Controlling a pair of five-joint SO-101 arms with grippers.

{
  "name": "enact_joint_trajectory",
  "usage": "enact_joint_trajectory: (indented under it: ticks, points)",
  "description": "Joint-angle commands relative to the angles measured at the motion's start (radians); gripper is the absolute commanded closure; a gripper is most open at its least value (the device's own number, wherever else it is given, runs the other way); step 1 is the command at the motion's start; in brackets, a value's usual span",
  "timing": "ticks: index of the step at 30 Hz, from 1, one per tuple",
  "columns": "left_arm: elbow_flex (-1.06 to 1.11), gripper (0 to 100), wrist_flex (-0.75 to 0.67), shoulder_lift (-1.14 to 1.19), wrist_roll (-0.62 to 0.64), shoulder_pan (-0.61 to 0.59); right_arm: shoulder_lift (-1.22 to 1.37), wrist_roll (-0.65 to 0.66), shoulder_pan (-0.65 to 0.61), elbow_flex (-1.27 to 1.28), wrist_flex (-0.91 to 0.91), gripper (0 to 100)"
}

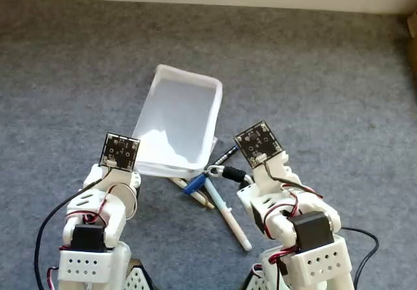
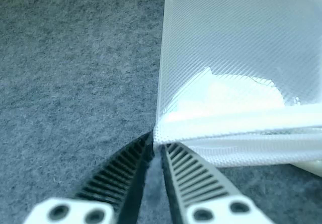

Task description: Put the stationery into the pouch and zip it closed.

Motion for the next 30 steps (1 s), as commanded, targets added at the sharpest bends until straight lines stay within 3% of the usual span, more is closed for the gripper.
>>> enact_joint_trajectory:
  ticks: [1, 6, 30]
  points:
    - [-0.058, 89, -0.023, -0.013, 0.009, -0.024, -0.027, 0.008, -0.035, -0.067, 0.025, 99.2]
    - [-0.058, 73, -0.023, -0.013, 0.138, -0.025, -0.027, 0.006, -0.114, -0.18, 0.101, 99.2]
    - [0.041, 73, -0.308, -0.013, 0.137, 0.081, -0.019, -0.064, -0.246, -0.518, 0.266, 99.2]
